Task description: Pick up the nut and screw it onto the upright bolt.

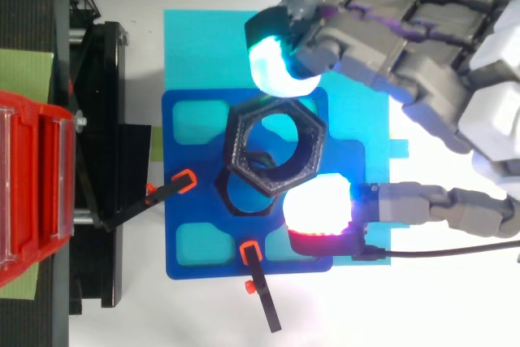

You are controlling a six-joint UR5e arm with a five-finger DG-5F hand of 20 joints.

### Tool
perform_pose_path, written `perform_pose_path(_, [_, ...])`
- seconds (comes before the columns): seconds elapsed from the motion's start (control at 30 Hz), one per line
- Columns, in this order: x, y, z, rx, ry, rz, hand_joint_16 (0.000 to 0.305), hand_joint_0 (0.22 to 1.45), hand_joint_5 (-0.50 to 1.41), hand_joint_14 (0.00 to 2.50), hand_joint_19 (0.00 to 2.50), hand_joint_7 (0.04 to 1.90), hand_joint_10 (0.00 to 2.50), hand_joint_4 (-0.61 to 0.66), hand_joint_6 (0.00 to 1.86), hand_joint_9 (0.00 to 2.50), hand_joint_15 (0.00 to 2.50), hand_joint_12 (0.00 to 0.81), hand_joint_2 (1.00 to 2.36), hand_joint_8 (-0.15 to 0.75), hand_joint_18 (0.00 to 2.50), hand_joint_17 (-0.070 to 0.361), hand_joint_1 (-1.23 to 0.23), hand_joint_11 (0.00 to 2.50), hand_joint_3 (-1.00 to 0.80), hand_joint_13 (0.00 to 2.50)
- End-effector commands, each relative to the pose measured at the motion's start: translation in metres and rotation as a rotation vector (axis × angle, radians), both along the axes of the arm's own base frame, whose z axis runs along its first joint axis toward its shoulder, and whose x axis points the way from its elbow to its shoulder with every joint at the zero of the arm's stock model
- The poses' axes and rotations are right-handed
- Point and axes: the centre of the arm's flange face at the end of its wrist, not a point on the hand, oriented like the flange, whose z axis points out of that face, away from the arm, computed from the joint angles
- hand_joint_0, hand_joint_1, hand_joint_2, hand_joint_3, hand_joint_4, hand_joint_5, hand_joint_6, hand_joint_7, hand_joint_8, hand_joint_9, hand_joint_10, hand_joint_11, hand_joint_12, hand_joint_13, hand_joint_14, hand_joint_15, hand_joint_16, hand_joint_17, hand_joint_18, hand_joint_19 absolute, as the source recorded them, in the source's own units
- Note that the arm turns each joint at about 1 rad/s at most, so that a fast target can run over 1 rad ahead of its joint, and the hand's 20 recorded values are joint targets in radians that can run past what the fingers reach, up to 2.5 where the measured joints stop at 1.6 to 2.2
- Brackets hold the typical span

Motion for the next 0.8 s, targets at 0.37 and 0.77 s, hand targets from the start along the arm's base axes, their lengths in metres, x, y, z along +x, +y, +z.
perform_pose_path(0.37, [0.005,0.018,-0.026,-0.008,0.039,0.036,0.049,0.55,-0.07,0.0,0.06,1.32,0.0,-0.06,0.85,0.93,0.0,0.344,1.01,0.322,0.75,0.111,-0.79,0.0,0.08,0.76])
perform_pose_path(0.77, [0.008,0.023,-0.042,0.01,0.056,0.046,0.049,0.55,-0.07,0.0,0.06,1.31,0.0,-0.06,0.85,0.94,0.0,0.346,1.01,0.323,0.76,0.111,-0.79,0.0,0.08,0.76])
